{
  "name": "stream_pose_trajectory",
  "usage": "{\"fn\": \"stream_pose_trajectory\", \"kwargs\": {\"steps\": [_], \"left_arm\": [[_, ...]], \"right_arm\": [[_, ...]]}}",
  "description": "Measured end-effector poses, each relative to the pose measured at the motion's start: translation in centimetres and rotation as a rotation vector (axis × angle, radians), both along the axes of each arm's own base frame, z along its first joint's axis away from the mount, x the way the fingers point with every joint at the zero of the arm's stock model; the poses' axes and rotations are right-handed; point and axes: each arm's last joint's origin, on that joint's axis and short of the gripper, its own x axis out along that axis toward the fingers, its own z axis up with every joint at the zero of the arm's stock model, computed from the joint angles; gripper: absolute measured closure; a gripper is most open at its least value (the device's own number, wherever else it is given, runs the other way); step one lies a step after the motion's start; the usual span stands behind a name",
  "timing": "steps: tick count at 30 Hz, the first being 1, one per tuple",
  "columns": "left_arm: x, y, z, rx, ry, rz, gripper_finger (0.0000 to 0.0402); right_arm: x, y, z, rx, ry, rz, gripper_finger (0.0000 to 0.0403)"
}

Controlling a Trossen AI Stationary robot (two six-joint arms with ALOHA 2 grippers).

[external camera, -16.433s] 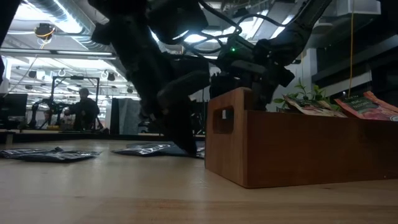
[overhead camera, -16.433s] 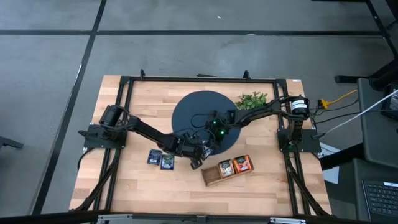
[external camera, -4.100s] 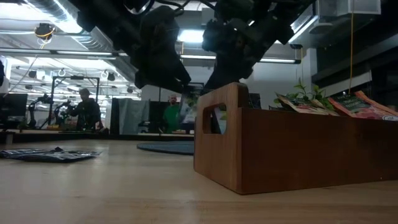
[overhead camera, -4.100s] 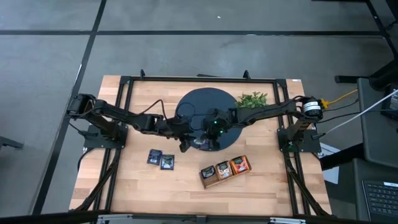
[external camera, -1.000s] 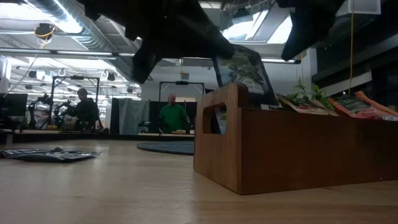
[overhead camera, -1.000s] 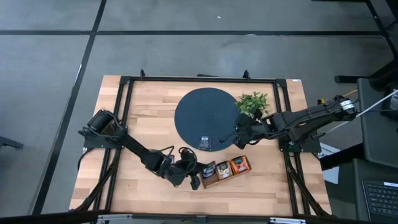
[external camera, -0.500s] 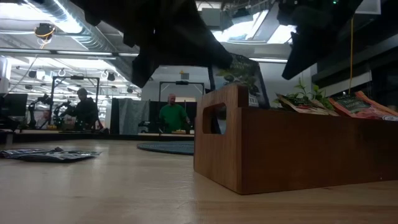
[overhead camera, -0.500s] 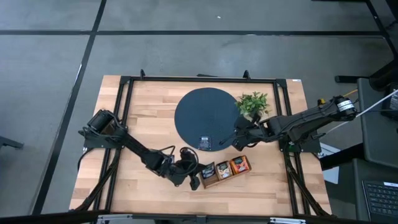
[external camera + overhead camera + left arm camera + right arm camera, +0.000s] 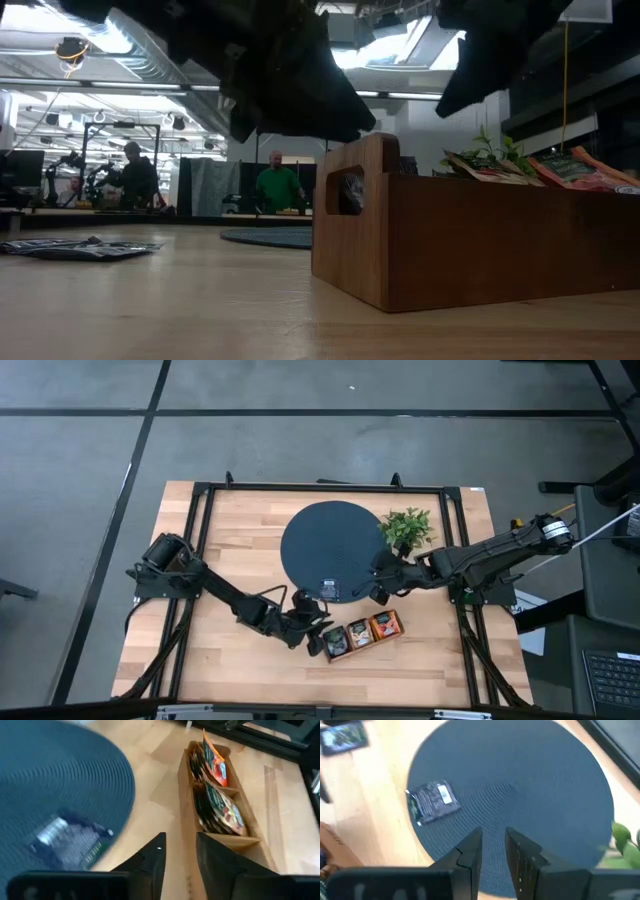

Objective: Pick & Place Tea
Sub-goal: Put the purple tea bag into the left section of the wooden organizer

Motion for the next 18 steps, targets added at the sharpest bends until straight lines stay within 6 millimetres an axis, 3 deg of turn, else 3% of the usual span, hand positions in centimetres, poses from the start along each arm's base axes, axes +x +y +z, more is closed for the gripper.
{"fn": "stream_pose_trajectory", "kwargs": {"steps": [4, 8, 13, 18], "left_arm": [[0.3, 1.5, 0.9, 0.105, 0.017, -0.011, 0.0295], [0.4, 4.6, 0.6, 0.151, 0.152, 0.013, 0.0302], [0.5, 8.5, -0.7, 0.059, 0.325, 0.018, 0.0315], [1.1, 10.4, -2.4, -0.033, 0.4, -0.074, 0.0329]], "right_arm": [[0.5, 0.2, 0.4, -0.026, -0.036, 0.076, 0.0317], [1.0, 0.0, 0.5, 0.034, -0.041, 0.178, 0.0317], [1.5, -0.9, 0.5, 0.143, -0.047, 0.223, 0.0317], [2.4, -2.1, -0.5, 0.203, -0.011, 0.24, 0.0317]]}}
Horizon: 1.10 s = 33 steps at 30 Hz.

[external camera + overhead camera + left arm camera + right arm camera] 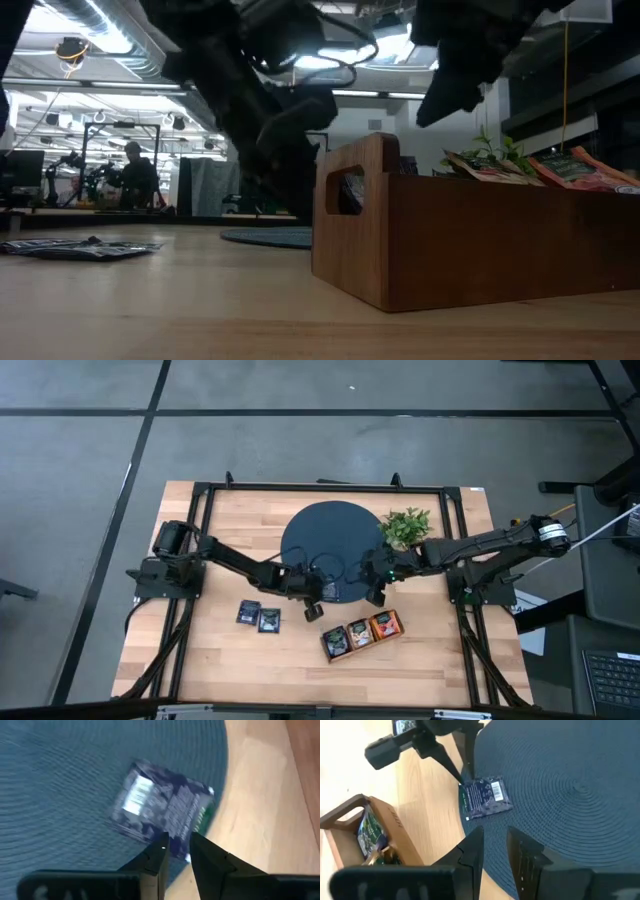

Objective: Pick & Place Tea
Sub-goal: Put the purple tea bag into the left section of the wooden organizer

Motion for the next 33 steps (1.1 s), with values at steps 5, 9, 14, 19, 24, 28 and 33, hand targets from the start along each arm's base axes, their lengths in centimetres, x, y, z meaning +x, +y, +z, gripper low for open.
{"fn": "stream_pose_trajectory", "kwargs": {"steps": [5, 9, 14, 19, 24, 28, 33], "left_arm": [[0.4, 0.5, -1.7, -0.036, 0.049, -0.045, 0.0341], [0.6, 0.4, -2.7, -0.053, 0.068, -0.056, 0.0348], [0.6, 0.4, -3.0, -0.055, 0.079, -0.065, 0.0355], [0.6, 0.6, -3.1, -0.06, 0.088, -0.077, 0.036], [0.6, 0.6, -3.2, -0.048, 0.089, -0.08, 0.0362], [0.6, 0.6, -3.2, -0.046, 0.088, -0.079, 0.0362], [0.6, 0.6, -3.2, -0.042, 0.082, -0.076, 0.0364]], "right_arm": [[1.2, -0.9, -1.5, 0.025, 0.041, -0.017, 0.0317], [2.3, -1.9, -3.1, 0.021, 0.072, -0.031, 0.0317], [3.7, -3.4, -5.4, 0.119, 0.11, 0.001, 0.0317], [4.2, -5.2, -7.2, 0.219, 0.162, 0.01, 0.0317], [4.6, -6.0, -8.4, 0.303, 0.174, 0.034, 0.0298], [5.0, -6.3, -9.8, 0.368, 0.202, 0.054, 0.0252], [5.6, -6.4, -11.4, 0.37, 0.215, 0.051, 0.0196]]}}
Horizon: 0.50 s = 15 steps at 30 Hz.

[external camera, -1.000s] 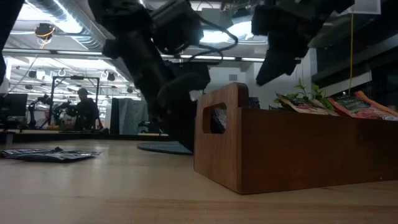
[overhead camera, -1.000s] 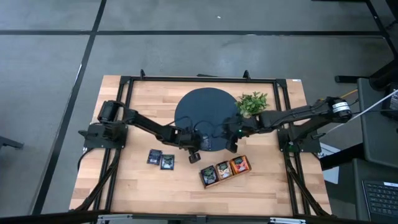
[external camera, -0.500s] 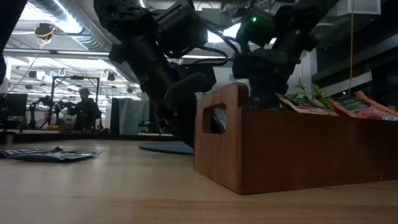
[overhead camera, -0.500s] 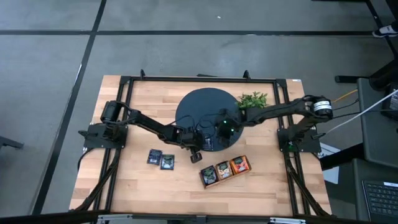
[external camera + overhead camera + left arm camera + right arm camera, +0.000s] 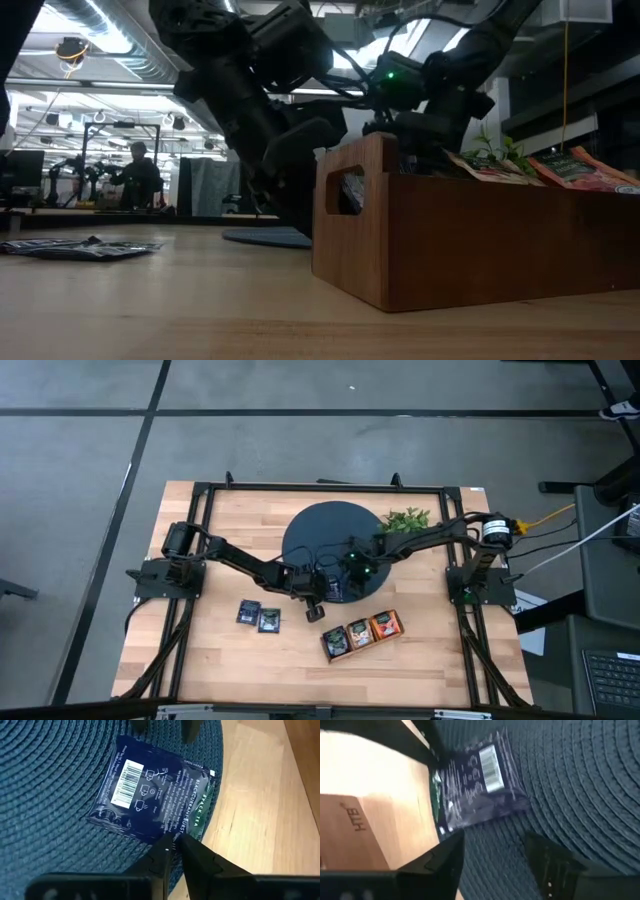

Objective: Pick & Place Tea
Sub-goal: Put the purple tea bag into the left section of the wooden organizer

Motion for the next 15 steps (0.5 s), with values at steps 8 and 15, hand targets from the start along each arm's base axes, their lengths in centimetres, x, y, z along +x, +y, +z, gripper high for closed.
{"fn": "stream_pose_trajectory", "kwargs": {"steps": [8, 15], "left_arm": [[0.1, 0.0, 0.0, 0.001, -0.013, 0.004, 0.0366], [0.2, 0.0, 0.0, 0.01, -0.03, 0.011, 0.0368]], "right_arm": [[1.1, -0.2, 0.1, -0.014, -0.116, -0.006, 0.0171], [1.3, -0.2, 0.2, -0.004, -0.128, -0.021, 0.0194]]}}
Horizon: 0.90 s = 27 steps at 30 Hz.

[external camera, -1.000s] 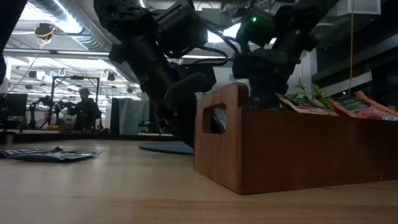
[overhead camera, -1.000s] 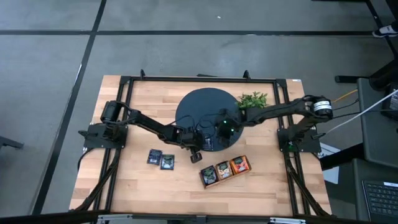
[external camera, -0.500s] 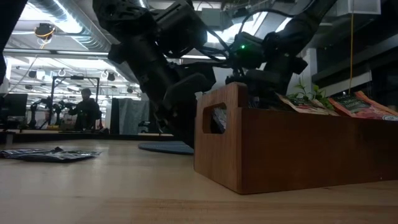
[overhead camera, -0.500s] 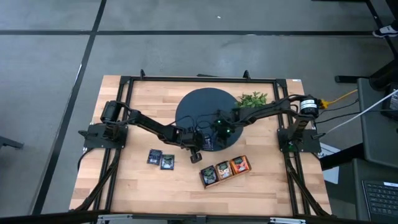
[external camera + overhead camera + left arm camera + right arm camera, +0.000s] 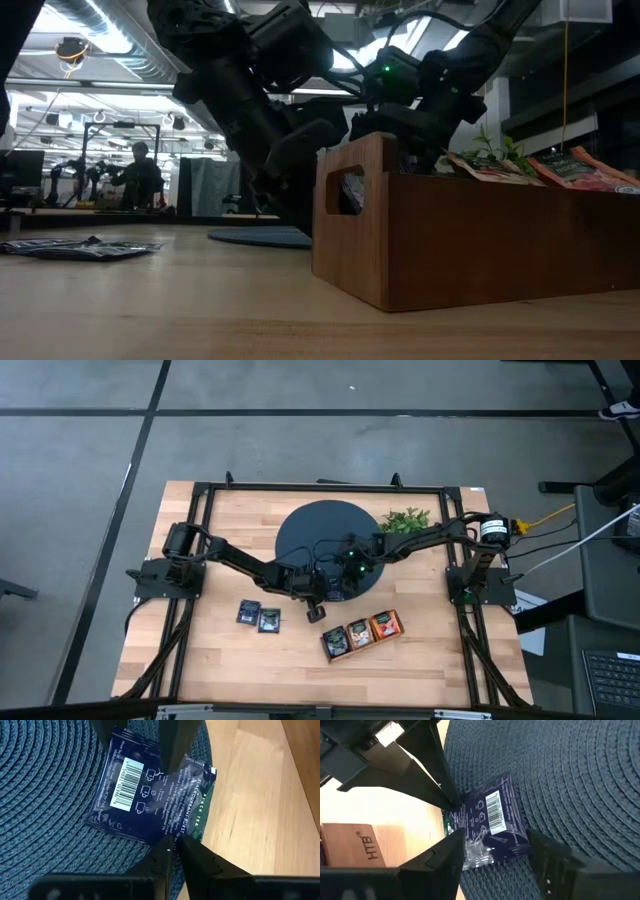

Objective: Pick & Place Tea
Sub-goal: Put the purple tea bag into the left section of the wooden organizer

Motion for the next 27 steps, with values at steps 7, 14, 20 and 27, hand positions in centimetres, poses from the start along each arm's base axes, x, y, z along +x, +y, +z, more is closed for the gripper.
{"fn": "stream_pose_trajectory", "kwargs": {"steps": [7, 14, 20, 27], "left_arm": [[0.4, 0.1, 0.2, 0.038, -0.05, 0.03, 0.037], [0.5, 0.1, 0.3, 0.052, -0.064, 0.043, 0.0371], [-0.3, 0.1, 1.9, 0.049, -0.049, 0.038, 0.0371], [-1.4, -0.5, 5.9, 0.087, -0.136, 0.045, 0.0371]], "right_arm": [[0.0, 0.0, 0.0, 0.003, 0.001, -0.004, 0.0262], [0.0, 0.0, 0.0, 0.024, -0.002, 0.013, 0.0383], [0.2, 0.1, 1.7, 0.059, -0.009, 0.074, 0.0389], [-1.2, 0.3, 5.7, -0.044, -0.028, 0.153, 0.0394]]}}
